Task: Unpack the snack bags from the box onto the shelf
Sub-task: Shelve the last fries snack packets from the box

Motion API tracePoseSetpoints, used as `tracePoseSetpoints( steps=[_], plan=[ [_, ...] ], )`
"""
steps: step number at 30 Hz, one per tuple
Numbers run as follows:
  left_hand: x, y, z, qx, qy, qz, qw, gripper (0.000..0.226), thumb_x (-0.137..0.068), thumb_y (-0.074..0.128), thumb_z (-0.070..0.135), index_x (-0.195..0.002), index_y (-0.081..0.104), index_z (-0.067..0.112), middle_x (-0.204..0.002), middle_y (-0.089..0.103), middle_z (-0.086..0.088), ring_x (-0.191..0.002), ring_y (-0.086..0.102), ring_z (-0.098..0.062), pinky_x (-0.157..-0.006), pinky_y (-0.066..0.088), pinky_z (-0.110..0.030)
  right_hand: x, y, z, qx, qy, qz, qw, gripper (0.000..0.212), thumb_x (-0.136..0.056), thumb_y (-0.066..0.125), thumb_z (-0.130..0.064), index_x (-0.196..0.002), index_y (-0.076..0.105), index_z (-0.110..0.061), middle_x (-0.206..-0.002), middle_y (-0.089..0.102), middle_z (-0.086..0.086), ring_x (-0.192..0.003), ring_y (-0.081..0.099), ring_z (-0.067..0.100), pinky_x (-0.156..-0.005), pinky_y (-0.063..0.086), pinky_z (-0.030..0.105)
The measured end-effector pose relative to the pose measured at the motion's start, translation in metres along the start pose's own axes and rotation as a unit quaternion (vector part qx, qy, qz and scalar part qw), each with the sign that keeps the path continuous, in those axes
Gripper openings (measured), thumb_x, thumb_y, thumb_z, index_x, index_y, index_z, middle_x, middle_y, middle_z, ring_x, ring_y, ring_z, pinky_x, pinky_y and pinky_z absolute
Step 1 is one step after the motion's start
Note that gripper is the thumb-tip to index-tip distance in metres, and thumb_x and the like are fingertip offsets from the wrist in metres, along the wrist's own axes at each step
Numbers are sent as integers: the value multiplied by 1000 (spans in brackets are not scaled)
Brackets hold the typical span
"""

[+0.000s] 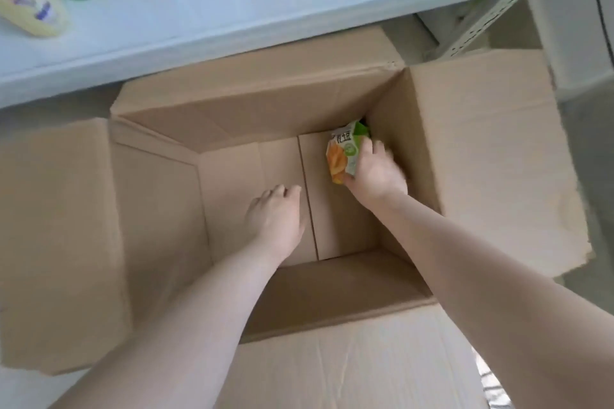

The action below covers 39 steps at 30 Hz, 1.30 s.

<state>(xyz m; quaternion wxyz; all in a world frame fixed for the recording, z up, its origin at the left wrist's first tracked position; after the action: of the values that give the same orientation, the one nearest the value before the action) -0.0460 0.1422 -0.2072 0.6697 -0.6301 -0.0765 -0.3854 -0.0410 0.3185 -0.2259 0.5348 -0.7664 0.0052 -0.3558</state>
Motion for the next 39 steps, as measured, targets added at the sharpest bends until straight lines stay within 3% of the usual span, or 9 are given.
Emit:
tracePoseSetpoints(
  steps=[10, 15, 20, 23, 26, 30, 33, 36, 39],
  plan=[
    [-91, 70, -29, 75, -59, 3, 995, 42, -95, 52, 34, -131, 46, 14, -129, 52, -10, -118, 50, -29, -90, 44, -37, -70, 86, 11, -18, 106, 143, 984, 62, -94, 58, -28, -145, 30, -8, -139, 38, 15, -128, 38, 32, -99, 39, 38],
    [-104, 82, -40, 169, -113, -36, 979, 48, -97, 50, 37, -137, 43, 11, -135, 50, -14, -123, 48, -32, -97, 43, -38, -64, 100, 12, -192, 145, 90, 966, 61, -94, 59, -24, -145, 26, -25, -138, 44, 12, -123, 49, 34, -92, 43, 43],
    [-73, 54, -40, 446, -177, -25, 877, 62, -95, 47, 50, -142, 38, 11, -139, 51, -8, -127, 49, -25, -105, 38, -33, -18, 79, -4, -470, 96, -8, 878, 61, -88, 71, -12, -140, 38, -16, -123, 61, 0, -111, 61, 19, -100, 49, 40],
    [-29, 0, -30, 579, -201, -3, 790, 47, -97, 45, 45, -138, 37, 22, -121, 53, 7, -108, 52, -9, -80, 39, -14, 32, 48, -31, -603, 61, -111, 788, 48, -92, 66, -11, -136, 46, -11, -120, 68, 4, -105, 68, 18, -91, 56, 36],
    [21, -56, -20, 621, -171, 2, 765, 41, -99, 44, 39, -139, 40, 29, -119, 60, 14, -88, 60, 2, -56, 41, -1, 80, -3, -62, -640, 24, -171, 749, 36, -99, 55, -19, -135, 51, -23, -120, 70, 0, -108, 68, 17, -90, 55, 31],
    [80, -130, -7, 658, -135, 11, 741, 27, -100, 43, 34, -126, 49, 32, -107, 64, 16, -81, 63, 12, -61, 47, -4, 133, -92, -94, -649, -13, -161, 744, 32, -101, 50, -28, -134, 51, -27, -123, 69, -2, -112, 66, 17, -92, 54, 33],
    [130, -202, 8, 657, -91, 20, 748, 32, -101, 41, 32, -133, 46, 26, -117, 64, 9, -92, 63, 4, -70, 51, -9, 177, -167, -113, -656, -44, -143, 740, 35, -100, 53, -20, -135, 50, -23, -123, 69, 1, -107, 68, 15, -78, 56, 23],
    [182, -268, 16, 647, -64, 32, 759, 36, -102, 38, 27, -138, 40, 22, -109, 59, 16, -85, 57, 14, -64, 46, -2, 221, -238, -128, -651, -55, -96, 751, 43, -96, 60, -10, -136, 45, -18, -119, 69, 5, -96, 70, 8, -71, 54, 17],
    [236, -321, 21, 630, -25, 15, 776, 57, -102, 39, 29, -152, 13, 23, -145, 40, 12, -117, 47, 8, -84, 38, 0, 268, -293, -140, -636, -67, -72, 765, 49, -92, 65, -9, -135, 43, -15, -112, 69, 0, -93, 71, 7, -73, 56, 21]
  ],
)
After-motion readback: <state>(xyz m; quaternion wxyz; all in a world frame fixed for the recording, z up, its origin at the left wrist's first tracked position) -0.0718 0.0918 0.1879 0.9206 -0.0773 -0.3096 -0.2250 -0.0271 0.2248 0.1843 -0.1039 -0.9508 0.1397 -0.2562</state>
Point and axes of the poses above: each hand's wrist, its own x-axis away from the middle knuckle, its own y-axis out of the palm, z = x × y, the point moved 4 cm from there along -x, towards the middle knuckle
